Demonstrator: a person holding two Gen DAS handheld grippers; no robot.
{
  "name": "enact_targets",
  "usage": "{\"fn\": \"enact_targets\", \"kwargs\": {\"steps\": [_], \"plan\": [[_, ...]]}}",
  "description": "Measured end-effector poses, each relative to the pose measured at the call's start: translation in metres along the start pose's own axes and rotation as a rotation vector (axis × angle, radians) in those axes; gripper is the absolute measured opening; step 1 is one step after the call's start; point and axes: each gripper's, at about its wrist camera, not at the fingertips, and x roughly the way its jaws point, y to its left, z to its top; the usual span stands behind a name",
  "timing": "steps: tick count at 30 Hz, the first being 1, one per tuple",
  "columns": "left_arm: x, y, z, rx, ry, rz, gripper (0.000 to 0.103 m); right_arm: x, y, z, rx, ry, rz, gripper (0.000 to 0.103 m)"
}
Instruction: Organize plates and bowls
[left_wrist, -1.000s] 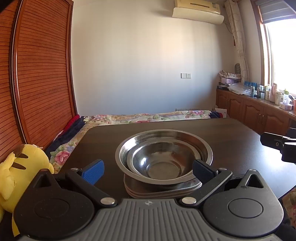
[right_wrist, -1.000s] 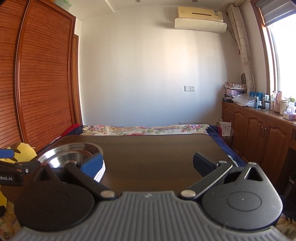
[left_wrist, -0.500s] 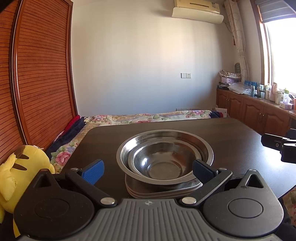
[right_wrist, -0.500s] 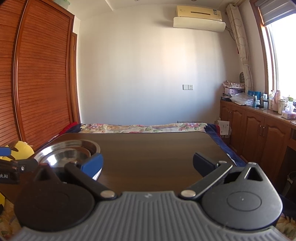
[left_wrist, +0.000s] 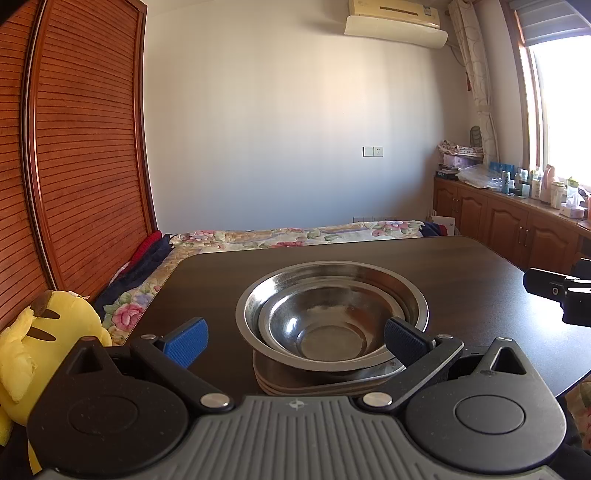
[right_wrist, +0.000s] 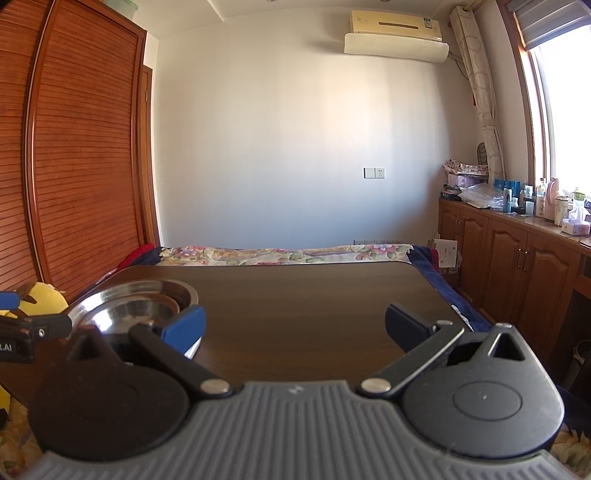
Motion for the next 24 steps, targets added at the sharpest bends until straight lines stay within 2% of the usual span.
{"fn": "enact_targets", "kwargs": {"steps": [24], "plan": [[-0.0003,-0.0013,0.0006,0.002,0.003,-0.003,0.103,0.0002,-0.0038,-0.0009,0.006,0.001,-0.003,0.103]]}}
